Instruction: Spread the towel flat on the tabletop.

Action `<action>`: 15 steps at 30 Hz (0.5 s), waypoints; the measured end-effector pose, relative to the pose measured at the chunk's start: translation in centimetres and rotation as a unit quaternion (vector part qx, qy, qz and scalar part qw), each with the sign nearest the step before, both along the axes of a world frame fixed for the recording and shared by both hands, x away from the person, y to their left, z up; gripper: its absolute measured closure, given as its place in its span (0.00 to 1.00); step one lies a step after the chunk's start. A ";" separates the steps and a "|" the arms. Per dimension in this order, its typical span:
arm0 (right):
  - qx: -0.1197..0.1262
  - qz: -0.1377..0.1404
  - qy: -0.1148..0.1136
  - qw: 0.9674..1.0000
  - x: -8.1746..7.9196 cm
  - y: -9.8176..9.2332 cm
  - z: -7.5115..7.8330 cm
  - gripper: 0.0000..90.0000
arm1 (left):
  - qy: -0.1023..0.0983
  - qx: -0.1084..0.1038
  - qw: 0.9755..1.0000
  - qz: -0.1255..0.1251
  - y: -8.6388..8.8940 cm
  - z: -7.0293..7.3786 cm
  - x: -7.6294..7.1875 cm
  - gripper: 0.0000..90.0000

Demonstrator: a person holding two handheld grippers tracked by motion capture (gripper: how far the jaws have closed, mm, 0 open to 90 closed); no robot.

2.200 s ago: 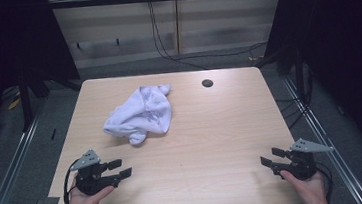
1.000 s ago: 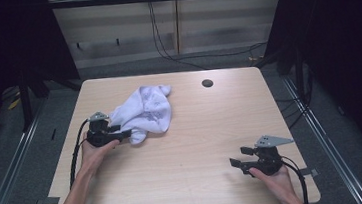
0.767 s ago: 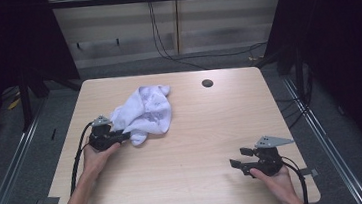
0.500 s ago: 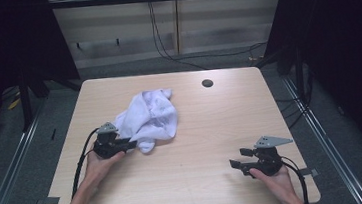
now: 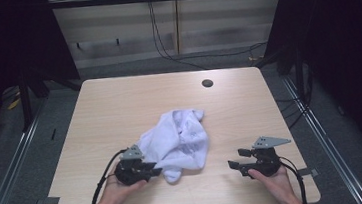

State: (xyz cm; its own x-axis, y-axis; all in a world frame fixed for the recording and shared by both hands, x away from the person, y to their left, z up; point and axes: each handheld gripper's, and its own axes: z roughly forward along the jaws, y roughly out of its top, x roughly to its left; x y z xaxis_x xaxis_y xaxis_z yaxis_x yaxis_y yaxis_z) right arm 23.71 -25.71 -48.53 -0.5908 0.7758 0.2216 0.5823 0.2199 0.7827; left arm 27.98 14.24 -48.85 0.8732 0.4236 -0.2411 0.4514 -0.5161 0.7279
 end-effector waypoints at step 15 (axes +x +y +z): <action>0.020 0.033 -0.027 0.999 3.7 3.2 2.0 0.42 | -0.024 -0.085 0.996 0.030 0.4 4.3 3.7 0.58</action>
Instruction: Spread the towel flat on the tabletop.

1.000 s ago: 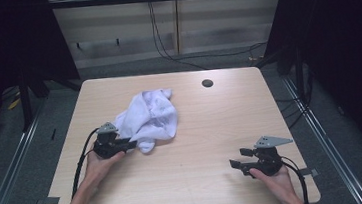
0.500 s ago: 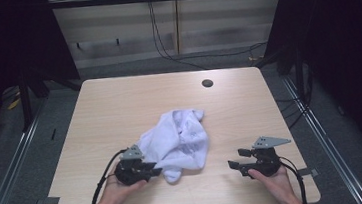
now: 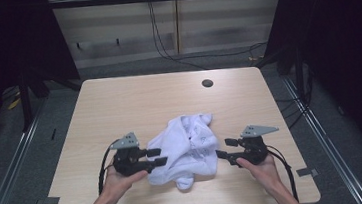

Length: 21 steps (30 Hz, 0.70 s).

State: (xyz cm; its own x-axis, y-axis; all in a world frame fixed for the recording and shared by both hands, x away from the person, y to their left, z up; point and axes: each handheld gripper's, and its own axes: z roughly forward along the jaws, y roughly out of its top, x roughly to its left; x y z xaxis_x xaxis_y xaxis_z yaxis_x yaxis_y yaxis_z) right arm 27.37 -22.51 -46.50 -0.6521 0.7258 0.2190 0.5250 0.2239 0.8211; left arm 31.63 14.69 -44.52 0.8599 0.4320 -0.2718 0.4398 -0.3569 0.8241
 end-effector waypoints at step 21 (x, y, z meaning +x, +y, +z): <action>-0.037 0.043 0.016 0.998 4.4 6.2 -3.9 0.75 | 0.028 -0.016 0.999 0.001 -1.7 -3.7 2.5 0.78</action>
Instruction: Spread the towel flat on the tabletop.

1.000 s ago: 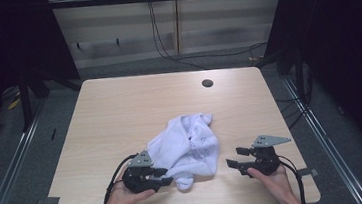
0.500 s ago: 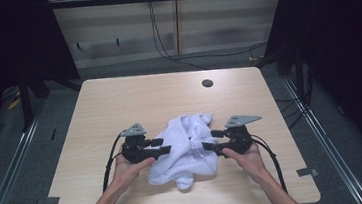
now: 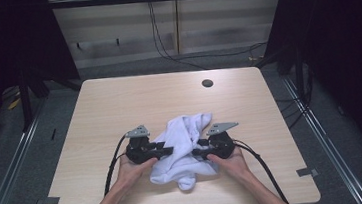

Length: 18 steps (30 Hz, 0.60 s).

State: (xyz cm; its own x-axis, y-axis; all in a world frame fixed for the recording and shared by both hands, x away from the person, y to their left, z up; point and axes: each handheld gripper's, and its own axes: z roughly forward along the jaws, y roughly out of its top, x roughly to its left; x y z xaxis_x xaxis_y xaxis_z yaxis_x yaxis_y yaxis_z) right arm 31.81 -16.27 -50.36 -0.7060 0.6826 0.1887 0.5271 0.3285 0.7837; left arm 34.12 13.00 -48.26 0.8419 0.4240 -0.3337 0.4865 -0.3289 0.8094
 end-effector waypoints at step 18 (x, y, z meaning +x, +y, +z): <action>0.062 -0.147 -0.001 0.987 -0.2 -8.2 4.9 0.91 | -0.051 -0.121 0.987 0.090 8.1 5.5 -0.1 0.91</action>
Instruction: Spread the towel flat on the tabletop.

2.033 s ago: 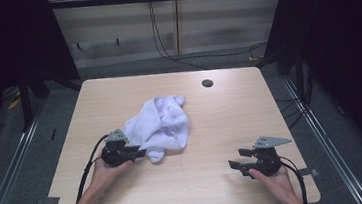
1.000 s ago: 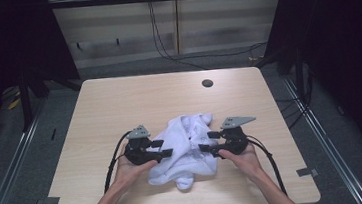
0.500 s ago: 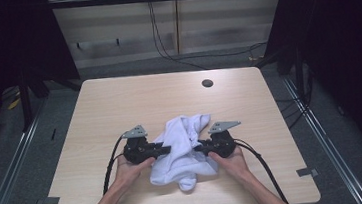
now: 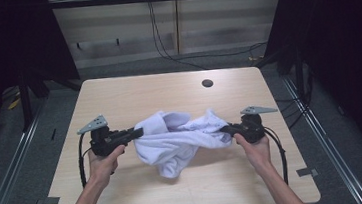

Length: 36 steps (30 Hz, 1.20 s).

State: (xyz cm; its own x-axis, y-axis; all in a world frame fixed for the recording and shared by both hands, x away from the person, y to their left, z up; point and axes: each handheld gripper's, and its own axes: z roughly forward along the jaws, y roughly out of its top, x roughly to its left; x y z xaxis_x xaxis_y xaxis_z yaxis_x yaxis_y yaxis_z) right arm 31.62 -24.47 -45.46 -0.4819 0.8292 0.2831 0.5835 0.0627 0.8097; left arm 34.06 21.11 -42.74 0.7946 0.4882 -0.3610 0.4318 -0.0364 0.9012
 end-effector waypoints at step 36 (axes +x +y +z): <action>0.038 0.000 -0.186 0.982 6.8 -1.5 20.5 0.93 | -0.174 0.015 0.982 0.073 -0.7 16.2 3.4 0.91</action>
